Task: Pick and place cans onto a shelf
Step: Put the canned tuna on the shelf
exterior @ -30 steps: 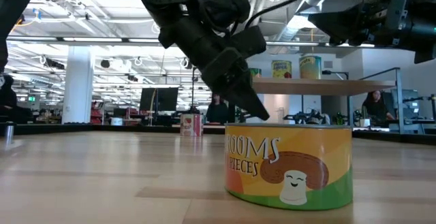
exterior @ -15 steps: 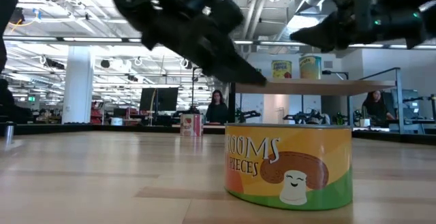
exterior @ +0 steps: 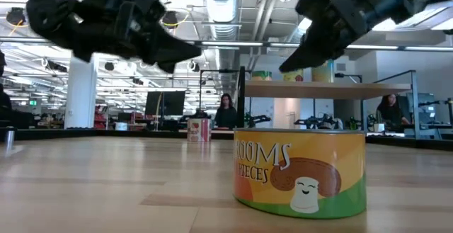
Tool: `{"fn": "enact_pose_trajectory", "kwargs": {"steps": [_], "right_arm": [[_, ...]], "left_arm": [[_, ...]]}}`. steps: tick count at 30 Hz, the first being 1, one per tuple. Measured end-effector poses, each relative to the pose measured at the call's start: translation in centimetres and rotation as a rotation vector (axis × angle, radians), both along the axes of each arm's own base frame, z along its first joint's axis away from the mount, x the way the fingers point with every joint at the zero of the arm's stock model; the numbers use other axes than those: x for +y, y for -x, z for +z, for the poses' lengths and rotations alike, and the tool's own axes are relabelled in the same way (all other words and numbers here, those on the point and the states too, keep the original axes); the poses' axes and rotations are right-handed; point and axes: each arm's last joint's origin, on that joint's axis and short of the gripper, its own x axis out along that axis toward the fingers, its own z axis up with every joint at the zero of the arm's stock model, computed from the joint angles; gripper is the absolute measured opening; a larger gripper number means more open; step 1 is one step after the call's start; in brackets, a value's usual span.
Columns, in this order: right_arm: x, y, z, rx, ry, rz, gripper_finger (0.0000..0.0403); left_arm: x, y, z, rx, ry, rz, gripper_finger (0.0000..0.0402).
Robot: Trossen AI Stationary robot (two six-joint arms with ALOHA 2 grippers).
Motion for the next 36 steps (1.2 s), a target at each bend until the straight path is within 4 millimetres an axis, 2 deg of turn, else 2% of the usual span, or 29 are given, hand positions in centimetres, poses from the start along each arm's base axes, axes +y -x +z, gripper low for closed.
{"fn": "enact_pose_trajectory", "kwargs": {"steps": [6, 13, 18, 23, 29, 32, 36], "right_arm": [[1.0, -2.9, -0.6, 0.261, -0.033, 0.014, 0.0091], [1.6, -5.6, -1.8, 0.476, -0.012, 0.024, 0.0146], [1.7, -6.9, -3.3, 0.567, 0.0, 0.051, 0.0155], [1.8, -7.8, -5.0, 0.63, 0.037, 0.081, 0.0126], [1.8, -8.0, -5.4, 0.68, 0.054, 0.089, 0.005], [1.8, -7.8, -4.6, 0.69, 0.045, 0.093, 0.0012], [1.9, -7.4, -2.2, 0.661, -0.002, 0.109, 0.0016]], "left_arm": [[0.7, 2.1, -1.1, 0.013, 0.006, 0.045, 0.0], [0.8, 2.6, -1.5, 0.015, -0.013, 0.055, 0.0], [0.8, 2.6, -1.7, 0.031, -0.011, 0.055, 0.0], [0.8, 2.7, -1.9, 0.047, -0.009, 0.058, 0.0], [0.8, 2.7, -2.0, 0.056, -0.007, 0.057, 0.0], [0.8, 2.7, -2.0, 0.058, -0.007, 0.06, 0.0], [0.8, 2.7, -2.0, 0.059, -0.007, 0.062, 0.0]]}}
